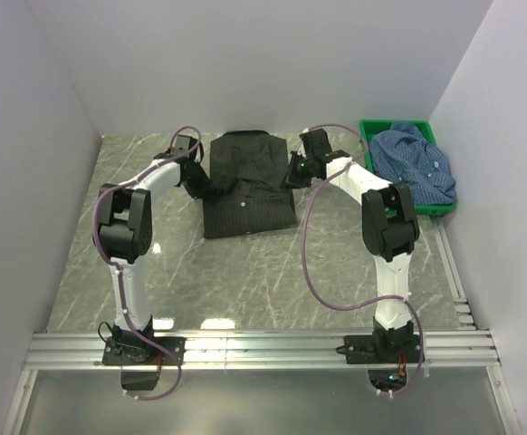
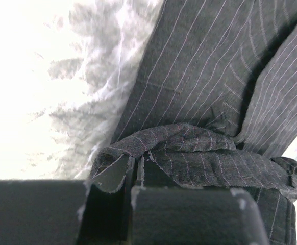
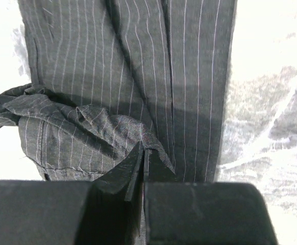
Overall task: Fold and stack the long sleeve shirts
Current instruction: Fold the shirt
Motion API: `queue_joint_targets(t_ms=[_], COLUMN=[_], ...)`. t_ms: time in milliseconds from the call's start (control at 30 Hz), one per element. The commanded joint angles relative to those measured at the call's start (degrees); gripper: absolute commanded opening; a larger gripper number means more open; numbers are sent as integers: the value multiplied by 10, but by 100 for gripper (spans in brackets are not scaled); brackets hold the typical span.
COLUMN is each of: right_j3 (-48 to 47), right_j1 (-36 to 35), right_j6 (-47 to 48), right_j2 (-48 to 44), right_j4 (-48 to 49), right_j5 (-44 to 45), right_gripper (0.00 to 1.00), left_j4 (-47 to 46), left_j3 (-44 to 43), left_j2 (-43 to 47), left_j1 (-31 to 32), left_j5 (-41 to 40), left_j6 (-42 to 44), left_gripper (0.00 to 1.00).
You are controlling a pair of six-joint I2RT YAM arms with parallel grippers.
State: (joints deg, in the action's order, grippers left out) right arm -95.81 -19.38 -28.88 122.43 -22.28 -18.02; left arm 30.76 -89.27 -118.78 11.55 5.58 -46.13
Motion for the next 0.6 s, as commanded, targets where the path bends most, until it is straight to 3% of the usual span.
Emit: queue_joint_targets(t_ms=[0,567], right_j3=[-16,36], right_j1=[3,15], right_j6=[1,-14], right_j2=[3,-27], right_j4=[37,75], right_j5=[25,100], right_gripper=[2,4], left_j4=[-32,-74], left_j3=[-18,-45], left_j2=[-6,-11], left_j1=[-3,29], left_j5=[-39,-54], left_j6=[13,62], left_gripper=[3,9])
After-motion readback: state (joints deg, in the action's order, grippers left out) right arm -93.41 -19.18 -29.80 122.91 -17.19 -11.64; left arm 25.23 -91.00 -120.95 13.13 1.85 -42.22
